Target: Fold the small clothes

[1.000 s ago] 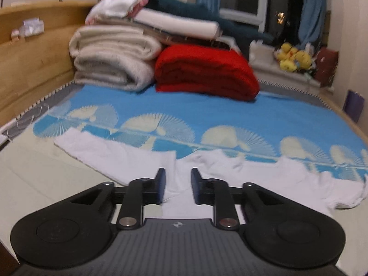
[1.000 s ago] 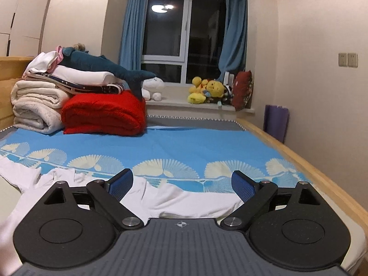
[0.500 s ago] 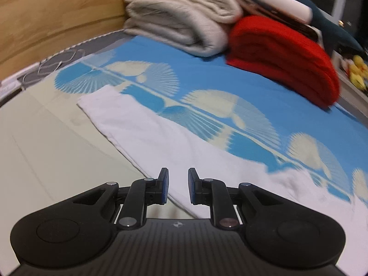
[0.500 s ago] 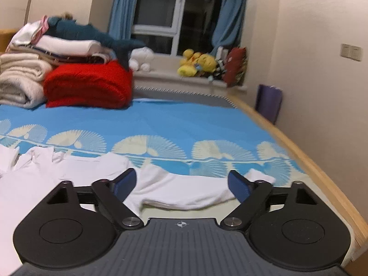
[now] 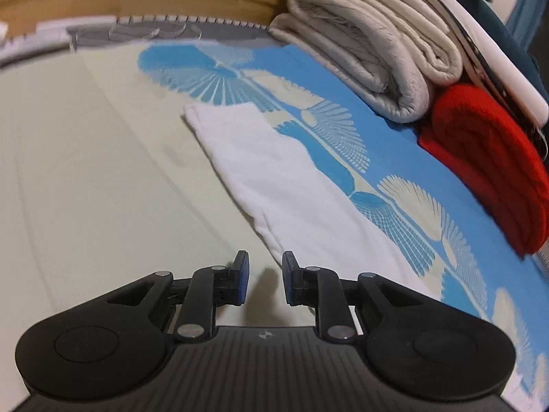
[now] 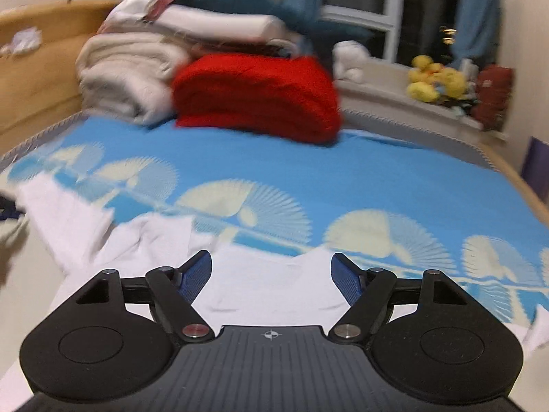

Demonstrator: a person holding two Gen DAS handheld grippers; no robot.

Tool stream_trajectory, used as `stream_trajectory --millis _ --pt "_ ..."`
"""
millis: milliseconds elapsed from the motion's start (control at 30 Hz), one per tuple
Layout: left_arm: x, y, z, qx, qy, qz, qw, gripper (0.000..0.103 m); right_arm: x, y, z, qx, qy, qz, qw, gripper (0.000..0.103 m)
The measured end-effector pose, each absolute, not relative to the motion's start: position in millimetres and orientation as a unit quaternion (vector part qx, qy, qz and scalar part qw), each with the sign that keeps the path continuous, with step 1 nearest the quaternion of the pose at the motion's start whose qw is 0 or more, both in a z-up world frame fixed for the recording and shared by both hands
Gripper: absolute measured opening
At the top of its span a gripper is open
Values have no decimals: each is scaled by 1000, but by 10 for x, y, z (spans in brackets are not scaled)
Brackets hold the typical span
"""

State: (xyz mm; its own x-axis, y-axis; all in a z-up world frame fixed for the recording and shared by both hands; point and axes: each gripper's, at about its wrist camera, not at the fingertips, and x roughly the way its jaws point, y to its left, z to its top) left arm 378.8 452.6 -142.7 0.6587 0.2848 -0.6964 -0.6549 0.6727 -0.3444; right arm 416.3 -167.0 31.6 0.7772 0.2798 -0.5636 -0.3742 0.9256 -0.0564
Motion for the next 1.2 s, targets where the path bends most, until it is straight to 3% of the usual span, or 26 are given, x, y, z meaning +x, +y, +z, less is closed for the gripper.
stream_trajectory --millis 133,300,367,567,700,833,1000,1167,1200 --pt "3828 4739 -1550 -344 295 256 854 24 4190 -1621 173 -130 302 194 924 78" --pt "3980 4903 -1597 -388 276 252 842 27 4278 -1817 -68 -83 351 180 915 78" --pt "4060 4881 -1601 -370 278 256 848 25 4320 -1860 -207 -81 381 158 907 78" --pt "4239 4637 -1529 -298 300 316 849 4 4480 -2049 -647 -47 510 71 856 78" --pt "4327 4305 -1221 -200 286 338 874 3 4485 -2149 -742 -5 546 42 836 78" --pt "4432 3724 -665 -130 239 283 920 3 4437 -2184 -580 -17 520 37 853 78" --pt "4423 2431 45 -75 208 117 968 3 4424 -2458 -288 17 474 -9 880 78" --pt "4219 835 123 -53 268 -100 957 4 4415 -2864 13 80 427 -71 898 67" --pt "4173 551 36 -53 304 -143 940 18 4418 -2943 51 88 420 -81 899 64"
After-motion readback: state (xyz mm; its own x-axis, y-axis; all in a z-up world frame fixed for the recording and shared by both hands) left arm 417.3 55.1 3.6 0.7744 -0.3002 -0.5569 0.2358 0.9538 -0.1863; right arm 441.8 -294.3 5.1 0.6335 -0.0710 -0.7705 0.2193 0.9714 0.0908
